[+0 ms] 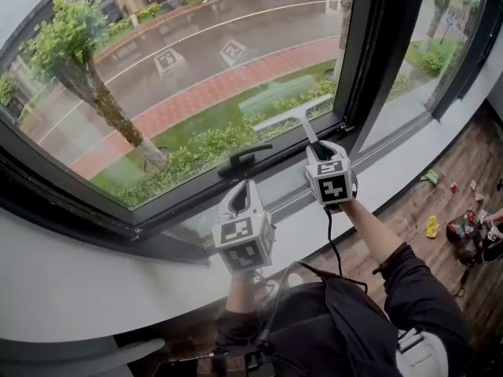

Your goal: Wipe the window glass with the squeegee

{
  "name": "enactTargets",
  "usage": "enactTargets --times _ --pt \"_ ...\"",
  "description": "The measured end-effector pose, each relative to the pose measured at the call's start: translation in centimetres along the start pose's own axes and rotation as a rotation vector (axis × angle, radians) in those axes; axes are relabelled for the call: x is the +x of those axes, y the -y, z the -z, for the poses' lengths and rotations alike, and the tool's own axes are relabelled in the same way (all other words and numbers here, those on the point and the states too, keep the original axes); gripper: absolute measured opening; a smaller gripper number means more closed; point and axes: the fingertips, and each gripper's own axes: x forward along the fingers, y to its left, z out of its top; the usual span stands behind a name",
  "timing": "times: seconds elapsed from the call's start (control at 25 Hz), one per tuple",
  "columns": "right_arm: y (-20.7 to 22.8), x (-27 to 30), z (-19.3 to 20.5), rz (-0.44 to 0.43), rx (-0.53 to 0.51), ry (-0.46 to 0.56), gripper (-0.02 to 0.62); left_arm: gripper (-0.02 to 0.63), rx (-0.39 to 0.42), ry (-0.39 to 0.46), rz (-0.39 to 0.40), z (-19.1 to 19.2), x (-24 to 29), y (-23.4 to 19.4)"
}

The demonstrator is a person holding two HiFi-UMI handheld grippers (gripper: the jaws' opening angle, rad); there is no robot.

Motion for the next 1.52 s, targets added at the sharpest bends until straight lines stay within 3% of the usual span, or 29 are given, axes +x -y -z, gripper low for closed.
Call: enactTargets --times 0.36,0.52,0.68,0.88,1.16,1.52 --pt "3.8 -9.3 -17.5 0.032 -0.01 0.421 0.092 -0.002 0.032 0.059 0.024 -2.6 0.2 1.3" --pt "5.6 -12.3 -24.7 0.03 0.016 0.551 0.092 -0.002 0.072 0.078 0.068 -3.3 0.2 2.5" --pt "7.2 -14.9 -30.8 0.084 -0.033 0.655 0.092 -0.002 0.109 0.11 0.098 -4.8 0.1 4.2" --pt "8.5 -16.7 -36.7 0.086 -0.027 0.72 0.092 -0.002 0.163 0.19 0.138 -9.1 -0.1 6.6" --pt "9.9 -17.7 -41.9 0.115 -0.05 0.759 0.092 -0.002 0.211 0.3 0.165 -15.3 -0.7 9.4" --pt "11.8 -16.9 -44.8 0.13 -0.024 0.757 0.092 -0.002 0.216 0.321 0.197 -17.3 -0.1 10.5"
